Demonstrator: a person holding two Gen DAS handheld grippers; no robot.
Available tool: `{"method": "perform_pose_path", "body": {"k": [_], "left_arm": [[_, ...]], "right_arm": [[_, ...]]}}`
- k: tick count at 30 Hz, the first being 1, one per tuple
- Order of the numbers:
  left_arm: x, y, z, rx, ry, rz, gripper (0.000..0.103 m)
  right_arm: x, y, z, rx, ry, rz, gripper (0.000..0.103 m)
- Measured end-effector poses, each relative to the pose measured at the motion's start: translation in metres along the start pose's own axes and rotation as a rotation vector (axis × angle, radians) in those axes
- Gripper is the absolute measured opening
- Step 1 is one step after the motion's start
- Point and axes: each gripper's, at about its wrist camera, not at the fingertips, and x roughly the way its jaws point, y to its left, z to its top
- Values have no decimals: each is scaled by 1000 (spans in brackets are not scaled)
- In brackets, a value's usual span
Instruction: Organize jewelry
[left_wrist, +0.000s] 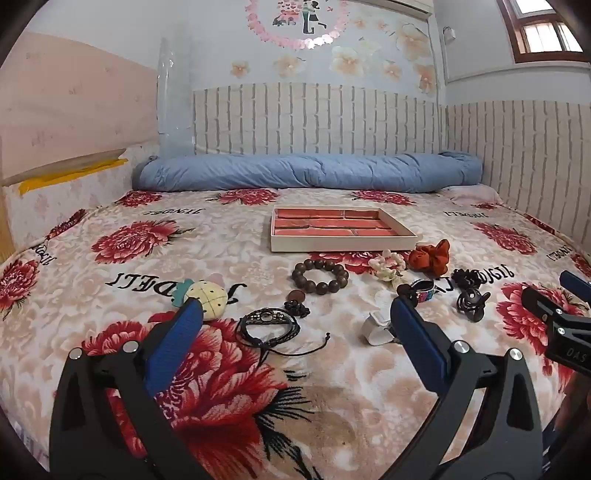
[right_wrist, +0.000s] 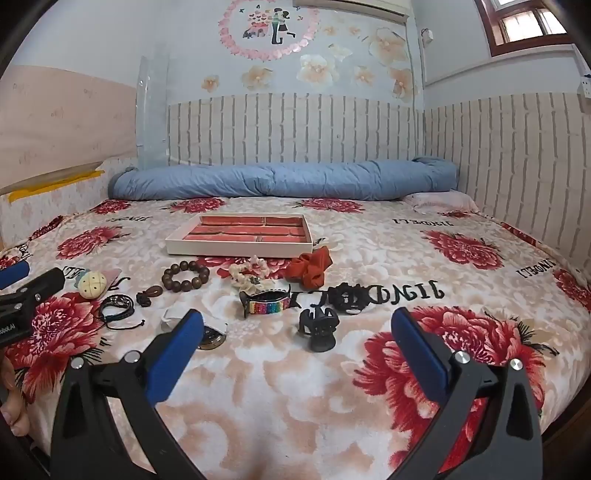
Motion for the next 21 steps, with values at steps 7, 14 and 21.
{"method": "perform_pose_path", "body": {"k": [7, 14, 21], "left_arm": [[1, -2, -1, 21, -2, 16, 98], [1, 0, 3, 27, -4, 23, 98], [-1, 1, 3, 33, -13, 30, 98]], "right_arm": [[-1, -1, 0, -2, -1, 2, 99], [-1, -2, 0, -6, -5, -2, 99], [-1, -5, 0, -7, -7, -6, 99]]}}
